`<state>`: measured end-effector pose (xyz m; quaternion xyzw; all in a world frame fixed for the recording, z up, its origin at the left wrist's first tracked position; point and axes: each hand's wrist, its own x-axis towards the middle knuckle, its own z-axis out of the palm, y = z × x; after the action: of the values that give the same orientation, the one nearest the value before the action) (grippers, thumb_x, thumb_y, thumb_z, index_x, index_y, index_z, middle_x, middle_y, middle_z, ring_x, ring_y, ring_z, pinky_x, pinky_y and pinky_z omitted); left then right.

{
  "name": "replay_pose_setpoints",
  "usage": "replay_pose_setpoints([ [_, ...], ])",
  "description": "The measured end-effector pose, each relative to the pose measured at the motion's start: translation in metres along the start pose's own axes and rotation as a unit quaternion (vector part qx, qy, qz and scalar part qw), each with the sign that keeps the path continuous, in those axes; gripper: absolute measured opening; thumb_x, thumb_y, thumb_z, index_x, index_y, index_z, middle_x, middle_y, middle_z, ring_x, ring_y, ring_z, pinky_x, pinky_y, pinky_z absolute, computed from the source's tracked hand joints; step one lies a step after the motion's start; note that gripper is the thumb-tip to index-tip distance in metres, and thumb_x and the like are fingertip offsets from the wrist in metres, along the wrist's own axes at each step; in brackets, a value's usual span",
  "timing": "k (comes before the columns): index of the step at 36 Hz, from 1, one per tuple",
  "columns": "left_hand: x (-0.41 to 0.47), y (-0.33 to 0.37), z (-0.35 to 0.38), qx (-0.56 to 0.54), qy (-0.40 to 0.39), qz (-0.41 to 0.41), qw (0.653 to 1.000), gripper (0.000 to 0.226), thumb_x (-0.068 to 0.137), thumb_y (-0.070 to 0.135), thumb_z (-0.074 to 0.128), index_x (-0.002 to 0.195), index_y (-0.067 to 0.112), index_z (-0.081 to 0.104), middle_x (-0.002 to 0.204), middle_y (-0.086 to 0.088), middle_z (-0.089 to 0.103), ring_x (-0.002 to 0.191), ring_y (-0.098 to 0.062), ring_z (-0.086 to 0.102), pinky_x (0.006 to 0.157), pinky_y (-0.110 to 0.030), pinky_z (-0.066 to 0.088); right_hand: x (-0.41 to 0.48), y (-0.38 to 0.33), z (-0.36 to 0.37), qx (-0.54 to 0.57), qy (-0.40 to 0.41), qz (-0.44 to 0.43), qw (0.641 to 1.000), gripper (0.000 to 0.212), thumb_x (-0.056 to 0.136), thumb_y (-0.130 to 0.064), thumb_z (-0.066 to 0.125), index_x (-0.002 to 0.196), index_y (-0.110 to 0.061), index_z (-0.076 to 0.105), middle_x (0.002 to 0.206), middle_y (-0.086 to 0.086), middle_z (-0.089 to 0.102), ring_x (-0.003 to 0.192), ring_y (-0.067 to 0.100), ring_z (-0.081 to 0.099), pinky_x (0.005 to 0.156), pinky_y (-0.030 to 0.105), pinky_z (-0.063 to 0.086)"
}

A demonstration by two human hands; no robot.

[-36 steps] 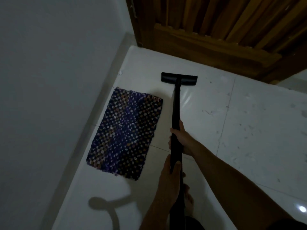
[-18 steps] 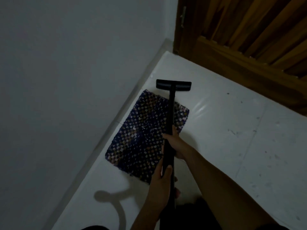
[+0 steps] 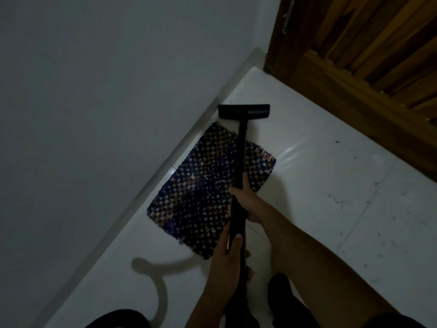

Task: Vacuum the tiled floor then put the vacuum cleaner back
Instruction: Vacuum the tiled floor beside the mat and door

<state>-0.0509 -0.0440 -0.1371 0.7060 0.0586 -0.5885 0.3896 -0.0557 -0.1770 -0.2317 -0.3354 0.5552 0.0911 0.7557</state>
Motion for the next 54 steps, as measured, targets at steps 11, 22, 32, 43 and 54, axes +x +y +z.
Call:
replay_pose_setpoints([
  [11, 0.009, 0.011, 0.033, -0.009, 0.001, -0.014, 1.0, 0.043, 0.099, 0.025, 0.042, 0.141, 0.028, 0.037, 0.071, -0.01, 0.056, 0.037, -0.014, 0.049, 0.042, -0.027, 0.045, 0.009, -0.011, -0.026, -0.027, 0.037, -0.022, 0.999, 0.073, 0.099, -0.026, 0.044, 0.149, -0.042, -0.007, 0.107, 0.003, 0.052, 0.082, 0.02, 0.056, 0.081, 0.038, 0.051],
  [22, 0.014, 0.026, 0.056, 0.017, -0.032, 0.012, 0.999, 0.035, 0.099, 0.022, 0.041, 0.134, 0.022, 0.045, 0.072, -0.011, 0.052, 0.038, -0.014, 0.048, 0.038, -0.022, 0.042, 0.004, -0.021, -0.054, 0.017, 0.074, -0.045, 0.996, 0.072, 0.098, -0.022, 0.043, 0.151, -0.038, -0.003, 0.098, 0.015, 0.063, 0.077, 0.026, 0.059, 0.076, 0.037, 0.048],
  [32, -0.009, 0.006, 0.04, 0.112, -0.091, 0.003, 0.99, 0.039, 0.099, 0.02, 0.041, 0.138, 0.023, 0.04, 0.07, -0.01, 0.051, 0.043, -0.014, 0.05, 0.038, -0.023, 0.042, -0.023, 0.026, -0.055, 0.054, 0.134, -0.071, 0.987, 0.072, 0.098, -0.036, 0.043, 0.151, -0.034, -0.006, 0.139, 0.006, 0.047, 0.117, 0.03, 0.054, 0.101, 0.043, 0.046],
  [43, -0.058, -0.003, -0.005, 0.275, -0.191, 0.022, 0.942, 0.034, 0.1, 0.015, 0.037, 0.133, 0.012, 0.046, 0.062, -0.005, 0.05, 0.037, -0.008, 0.047, 0.038, -0.017, 0.04, -0.061, 0.091, -0.017, 0.21, 0.203, -0.061, 0.954, 0.075, 0.089, -0.036, 0.052, 0.149, -0.04, 0.007, 0.079, -0.008, 0.042, 0.067, 0.016, 0.048, 0.078, 0.045, 0.045],
  [54, -0.052, -0.025, 0.046, 0.329, -0.196, 0.023, 0.923, 0.02, 0.099, 0.025, 0.04, 0.091, 0.042, 0.046, 0.064, -0.004, 0.053, 0.048, -0.015, 0.049, 0.04, -0.021, 0.044, -0.068, 0.111, -0.071, 0.268, 0.239, -0.052, 0.932, 0.064, 0.098, -0.012, 0.038, 0.149, -0.038, 0.009, 0.063, 0.006, 0.044, 0.048, 0.021, 0.045, 0.042, 0.028, 0.043],
])
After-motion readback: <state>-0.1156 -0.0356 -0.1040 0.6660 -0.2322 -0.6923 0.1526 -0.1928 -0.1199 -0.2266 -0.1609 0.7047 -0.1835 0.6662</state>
